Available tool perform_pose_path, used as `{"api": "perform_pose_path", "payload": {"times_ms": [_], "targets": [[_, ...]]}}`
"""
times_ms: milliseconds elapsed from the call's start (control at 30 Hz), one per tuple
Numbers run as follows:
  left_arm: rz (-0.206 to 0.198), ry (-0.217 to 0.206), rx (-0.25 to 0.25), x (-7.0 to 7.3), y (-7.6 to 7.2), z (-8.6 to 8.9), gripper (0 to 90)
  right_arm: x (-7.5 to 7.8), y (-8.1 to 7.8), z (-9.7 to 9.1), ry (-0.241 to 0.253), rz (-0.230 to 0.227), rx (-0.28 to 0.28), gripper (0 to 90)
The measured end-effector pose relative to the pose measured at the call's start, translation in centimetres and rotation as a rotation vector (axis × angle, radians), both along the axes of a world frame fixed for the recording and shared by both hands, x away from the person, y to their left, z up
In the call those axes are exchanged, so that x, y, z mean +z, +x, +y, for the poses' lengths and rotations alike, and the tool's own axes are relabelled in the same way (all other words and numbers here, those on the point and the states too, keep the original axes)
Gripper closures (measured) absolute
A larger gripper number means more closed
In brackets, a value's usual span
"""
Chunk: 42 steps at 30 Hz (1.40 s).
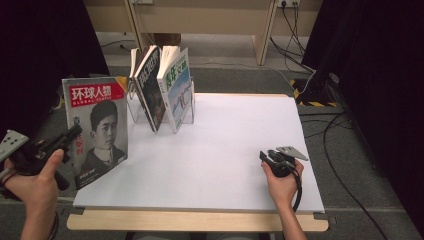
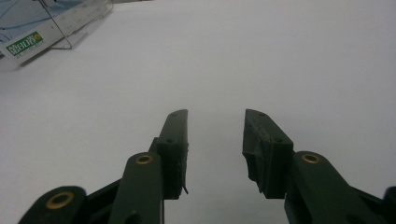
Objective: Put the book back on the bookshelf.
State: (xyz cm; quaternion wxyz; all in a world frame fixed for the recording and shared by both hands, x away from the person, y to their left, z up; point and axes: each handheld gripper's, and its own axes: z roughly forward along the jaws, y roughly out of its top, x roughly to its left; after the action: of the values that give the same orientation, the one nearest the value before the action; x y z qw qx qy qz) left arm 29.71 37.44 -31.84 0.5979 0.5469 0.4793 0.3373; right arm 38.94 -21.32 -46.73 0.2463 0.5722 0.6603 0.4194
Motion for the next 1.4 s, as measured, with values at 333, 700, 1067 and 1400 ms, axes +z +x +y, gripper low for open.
{"api": "perform_pose_path", "payload": {"times_ms": [333, 700, 1067, 1400], "targets": [[0.009, -0.027, 0.049, -0.3, 2.6, -0.2, 86.8, -0.1, 0.0, 0.0, 0.002, -0.001, 0.0, 61.0], [0.026, -0.043, 0.053, -0.3, 4.8, -1.0, 86.8, -0.2, 0.0, 0.0, 0.003, 0.012, 0.0, 60.4], [0.04, -0.041, 0.065, -0.2, 7.2, -2.1, 86.9, -0.2, 0.0, -0.3, 0.006, 0.014, -0.008, 60.2], [0.058, -0.03, 0.081, -0.2, 10.0, -3.0, 86.8, -0.2, 0.0, -0.5, 0.004, 0.011, -0.006, 60.2]]}}
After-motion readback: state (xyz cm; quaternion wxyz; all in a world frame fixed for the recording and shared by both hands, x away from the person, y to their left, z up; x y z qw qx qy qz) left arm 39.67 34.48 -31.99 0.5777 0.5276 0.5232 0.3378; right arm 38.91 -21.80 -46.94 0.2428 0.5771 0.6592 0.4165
